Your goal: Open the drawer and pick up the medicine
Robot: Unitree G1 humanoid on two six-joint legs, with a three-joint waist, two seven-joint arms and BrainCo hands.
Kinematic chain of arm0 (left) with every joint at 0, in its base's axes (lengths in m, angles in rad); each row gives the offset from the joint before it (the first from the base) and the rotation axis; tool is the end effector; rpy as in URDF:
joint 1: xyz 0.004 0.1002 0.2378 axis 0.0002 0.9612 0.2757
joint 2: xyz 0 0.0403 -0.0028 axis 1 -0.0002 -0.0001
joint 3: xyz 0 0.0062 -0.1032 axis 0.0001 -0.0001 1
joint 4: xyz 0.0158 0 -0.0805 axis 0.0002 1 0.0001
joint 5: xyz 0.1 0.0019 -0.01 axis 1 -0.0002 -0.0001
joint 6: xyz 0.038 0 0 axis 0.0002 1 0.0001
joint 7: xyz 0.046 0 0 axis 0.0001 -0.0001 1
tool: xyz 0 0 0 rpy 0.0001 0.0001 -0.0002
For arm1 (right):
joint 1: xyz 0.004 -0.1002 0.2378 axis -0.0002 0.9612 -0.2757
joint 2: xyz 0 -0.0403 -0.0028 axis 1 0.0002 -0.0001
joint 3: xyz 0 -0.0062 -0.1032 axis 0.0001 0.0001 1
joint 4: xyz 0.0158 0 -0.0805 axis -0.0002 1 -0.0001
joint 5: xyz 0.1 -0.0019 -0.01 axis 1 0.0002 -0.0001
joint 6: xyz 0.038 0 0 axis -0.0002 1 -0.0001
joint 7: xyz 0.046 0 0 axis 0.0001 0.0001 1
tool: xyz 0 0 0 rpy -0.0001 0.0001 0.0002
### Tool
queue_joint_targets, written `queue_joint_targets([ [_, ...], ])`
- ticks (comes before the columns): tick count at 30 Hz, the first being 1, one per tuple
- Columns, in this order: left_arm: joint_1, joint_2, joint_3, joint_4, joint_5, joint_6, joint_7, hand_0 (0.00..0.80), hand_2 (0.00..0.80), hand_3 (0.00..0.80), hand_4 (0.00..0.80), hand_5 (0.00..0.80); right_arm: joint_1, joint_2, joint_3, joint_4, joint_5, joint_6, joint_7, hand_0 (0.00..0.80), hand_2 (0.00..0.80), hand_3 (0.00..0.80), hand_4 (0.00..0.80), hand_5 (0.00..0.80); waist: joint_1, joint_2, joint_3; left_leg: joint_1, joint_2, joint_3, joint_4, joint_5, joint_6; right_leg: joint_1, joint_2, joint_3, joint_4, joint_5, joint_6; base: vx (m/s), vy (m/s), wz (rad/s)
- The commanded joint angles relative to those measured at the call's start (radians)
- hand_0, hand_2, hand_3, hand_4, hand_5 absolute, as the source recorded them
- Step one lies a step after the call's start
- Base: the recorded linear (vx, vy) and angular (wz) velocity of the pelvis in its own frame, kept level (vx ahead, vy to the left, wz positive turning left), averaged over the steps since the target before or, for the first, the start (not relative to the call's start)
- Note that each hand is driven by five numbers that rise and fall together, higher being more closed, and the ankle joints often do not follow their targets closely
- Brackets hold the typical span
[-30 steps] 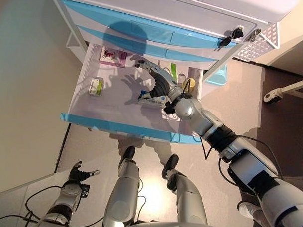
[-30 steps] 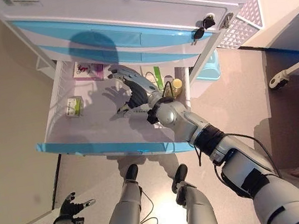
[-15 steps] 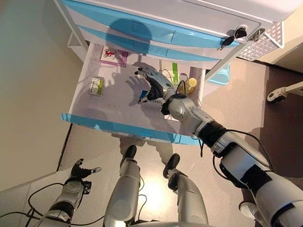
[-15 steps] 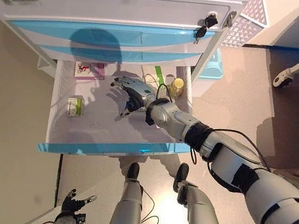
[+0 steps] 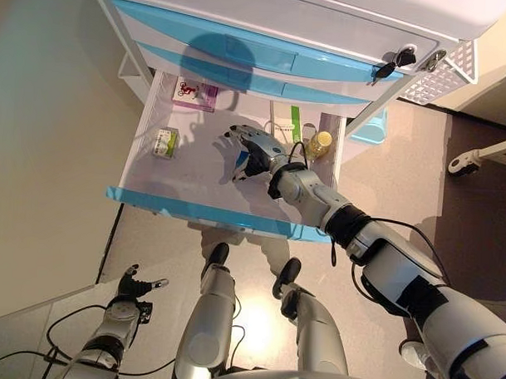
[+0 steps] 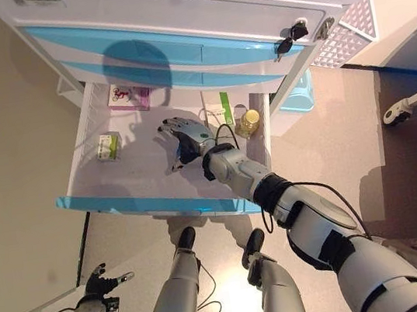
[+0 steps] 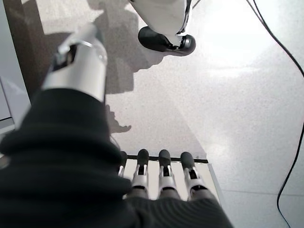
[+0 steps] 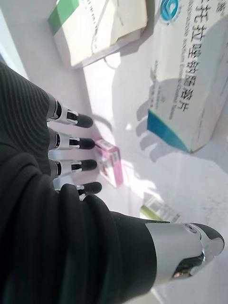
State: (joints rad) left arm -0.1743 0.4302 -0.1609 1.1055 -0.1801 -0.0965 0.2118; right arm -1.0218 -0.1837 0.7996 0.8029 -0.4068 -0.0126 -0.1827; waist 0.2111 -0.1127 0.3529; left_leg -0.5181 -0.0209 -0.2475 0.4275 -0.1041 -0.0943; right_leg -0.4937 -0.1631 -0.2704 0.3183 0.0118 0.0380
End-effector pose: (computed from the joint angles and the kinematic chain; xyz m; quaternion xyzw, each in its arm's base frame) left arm 0.1577 0.2752 -0.0654 0.1974 0.3826 0.1711 0.8862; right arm 0.3327 -0.0445 0.1304 -0.5543 -0.1923 0.1974 0.7854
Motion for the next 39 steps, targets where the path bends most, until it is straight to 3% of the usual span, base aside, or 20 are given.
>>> queue_joint_targets([
  [1,-0.007,0.014,-0.028,0.022,-0.029,-0.017,0.018,0.0,0.0,0.0,0.0,0.0,-0.101,0.018,0.014,0.044,-0.055,-0.002,-0.022,0.0,0.0,0.0,0.0,0.0,0.019,-0.007,0.023,-0.024,-0.085,-0.005,-0.094,0.108,0.081,0.043,0.001,0.008,0.057,-0.064,0.053,0.0,0.0,0.0],
  [19,-0.019,0.02,-0.048,0.04,-0.029,-0.014,0.012,0.0,0.0,0.0,0.0,0.0,-0.147,0.037,0.022,0.217,-0.094,0.028,-0.031,0.0,0.0,0.0,0.0,0.0,0.029,-0.01,0.028,-0.021,-0.088,-0.006,-0.099,0.113,0.082,0.049,0.0,0.007,0.046,-0.053,0.053,0.0,0.0,0.0],
  [39,-0.042,0.007,-0.08,0.042,-0.049,-0.01,0.012,0.0,0.0,0.0,0.0,0.0,-0.182,0.059,-0.034,0.371,-0.018,0.059,-0.058,0.0,0.0,0.0,0.0,0.0,0.039,0.005,0.047,-0.03,-0.093,-0.003,-0.115,0.127,0.084,0.04,-0.001,0.009,0.026,-0.036,0.058,0.0,0.0,0.0],
])
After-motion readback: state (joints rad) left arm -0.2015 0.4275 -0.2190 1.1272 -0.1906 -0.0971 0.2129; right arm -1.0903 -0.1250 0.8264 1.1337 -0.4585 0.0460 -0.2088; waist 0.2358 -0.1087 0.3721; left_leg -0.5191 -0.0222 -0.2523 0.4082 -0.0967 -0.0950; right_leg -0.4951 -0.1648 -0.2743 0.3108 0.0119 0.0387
